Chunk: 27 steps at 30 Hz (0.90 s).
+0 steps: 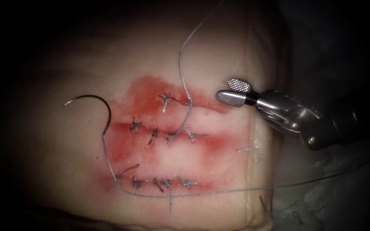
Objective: Wound Closure
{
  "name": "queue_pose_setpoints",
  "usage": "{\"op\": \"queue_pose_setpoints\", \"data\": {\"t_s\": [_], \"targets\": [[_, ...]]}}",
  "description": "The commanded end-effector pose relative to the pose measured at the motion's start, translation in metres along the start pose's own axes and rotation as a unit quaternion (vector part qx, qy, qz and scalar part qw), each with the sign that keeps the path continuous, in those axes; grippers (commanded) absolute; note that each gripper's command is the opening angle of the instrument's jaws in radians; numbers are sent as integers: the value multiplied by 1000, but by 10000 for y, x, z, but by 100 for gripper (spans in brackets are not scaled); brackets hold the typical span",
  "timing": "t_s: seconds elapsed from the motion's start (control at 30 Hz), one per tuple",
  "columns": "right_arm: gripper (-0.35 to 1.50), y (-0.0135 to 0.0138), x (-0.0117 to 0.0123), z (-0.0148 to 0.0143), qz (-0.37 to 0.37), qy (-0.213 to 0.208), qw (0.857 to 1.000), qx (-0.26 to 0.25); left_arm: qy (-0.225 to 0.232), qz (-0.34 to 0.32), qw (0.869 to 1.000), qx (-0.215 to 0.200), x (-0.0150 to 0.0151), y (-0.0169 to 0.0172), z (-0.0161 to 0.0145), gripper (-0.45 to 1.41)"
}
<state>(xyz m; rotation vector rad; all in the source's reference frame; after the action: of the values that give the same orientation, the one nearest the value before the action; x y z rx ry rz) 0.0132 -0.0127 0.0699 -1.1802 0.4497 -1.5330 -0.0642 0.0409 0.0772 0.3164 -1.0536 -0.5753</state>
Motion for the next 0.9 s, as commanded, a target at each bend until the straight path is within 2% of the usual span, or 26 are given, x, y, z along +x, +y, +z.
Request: {"op": "queue_pose_setpoints", "data": {"t_s": [0.03, 0.13, 0.37, 0.9], "targets": [[123, -8, 12, 16, -5, -1, 1000, 1, -9, -8, 1000, 4, -12, 3, 6, -45], [123, -12, 17, 28, -2, 8, 1000, -3, -22, -18, 1000, 10, -21, -2, 4, -45], [133, 2, 8, 55, 8, 35, 999, -28, -52, -42, 998, 23, -45, -10, -6, -45], [135, 0, 6, 90, 49, 35, 998, -26, -84, -74, 993, 37, -80, -24, -17, -45]]}}
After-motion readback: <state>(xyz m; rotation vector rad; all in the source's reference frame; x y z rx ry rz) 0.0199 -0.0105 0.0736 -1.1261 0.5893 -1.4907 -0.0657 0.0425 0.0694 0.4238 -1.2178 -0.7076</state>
